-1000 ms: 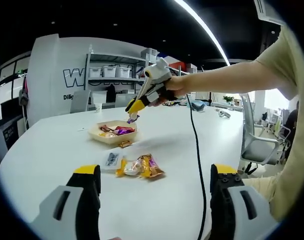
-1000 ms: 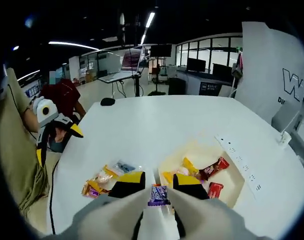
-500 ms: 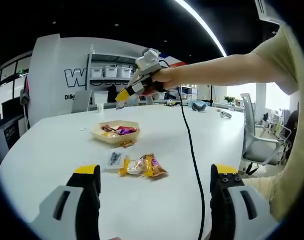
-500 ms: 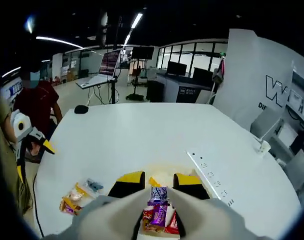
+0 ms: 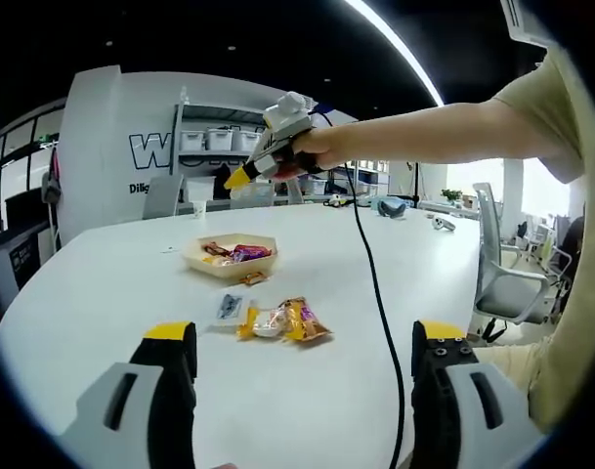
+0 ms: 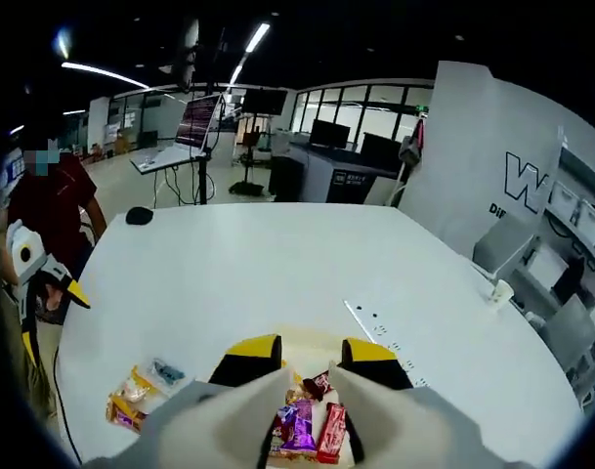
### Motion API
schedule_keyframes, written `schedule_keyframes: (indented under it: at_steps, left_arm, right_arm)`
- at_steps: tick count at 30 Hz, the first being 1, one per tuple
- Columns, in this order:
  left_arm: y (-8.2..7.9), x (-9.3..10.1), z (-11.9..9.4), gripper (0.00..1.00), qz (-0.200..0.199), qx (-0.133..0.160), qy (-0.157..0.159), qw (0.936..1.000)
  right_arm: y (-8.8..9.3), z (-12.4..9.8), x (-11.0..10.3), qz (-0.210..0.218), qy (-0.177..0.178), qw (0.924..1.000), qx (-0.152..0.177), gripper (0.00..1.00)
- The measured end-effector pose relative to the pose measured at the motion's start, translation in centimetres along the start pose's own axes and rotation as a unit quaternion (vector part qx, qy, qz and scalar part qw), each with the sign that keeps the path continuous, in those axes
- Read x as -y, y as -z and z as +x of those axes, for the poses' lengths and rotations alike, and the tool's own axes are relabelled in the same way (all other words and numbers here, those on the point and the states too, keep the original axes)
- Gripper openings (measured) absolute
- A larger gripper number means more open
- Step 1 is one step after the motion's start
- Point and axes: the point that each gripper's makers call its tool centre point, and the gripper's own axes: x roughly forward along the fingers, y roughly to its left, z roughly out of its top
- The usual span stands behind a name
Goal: Place the target food into the container with the food tongs after gripping and lifting it, then release it inside without dropping or visibly crushing the food.
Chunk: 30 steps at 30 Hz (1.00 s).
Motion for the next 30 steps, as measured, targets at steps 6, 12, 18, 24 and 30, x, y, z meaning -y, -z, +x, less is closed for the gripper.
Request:
schedule_keyframes:
  at_steps: [6, 12, 18, 24, 30]
  left_arm:
    - [-0.1, 0.1, 0.1, 0.89, 0.000, 0.000, 0.001, 1.0000]
    - [-0.1, 0.3, 0.2, 0.89, 0.001, 0.001, 0.003, 1.0000]
    - [-0.1, 0.3, 0.1, 0.89, 0.002, 0.000, 0.003, 1.0000]
    - [-0.3, 0.4, 0.1, 0.89, 0.003, 0.001, 0.003, 1.0000]
    - [-0.3, 0.6, 0.3, 0.89, 0.006, 0.001, 0.005, 1.0000]
  right_arm:
    - [0.7, -0.1, -0.4, 0.004, -0.010, 0.9999, -0.008, 0.20]
    - [1.5, -0.1, -0.8, 0.005, -0.021, 0.9996, -0.019, 0.20]
    - [2.3, -0.3, -1.4, 0.014, -0.029, 0.9991, -0.029, 0.20]
    - [3.2, -0.7, -3.0, 0.020, -0.046, 0.9978, -0.043, 0.20]
    - [3.8, -1.3, -5.3, 0.004, -0.076, 0.9960, -0.046, 0.20]
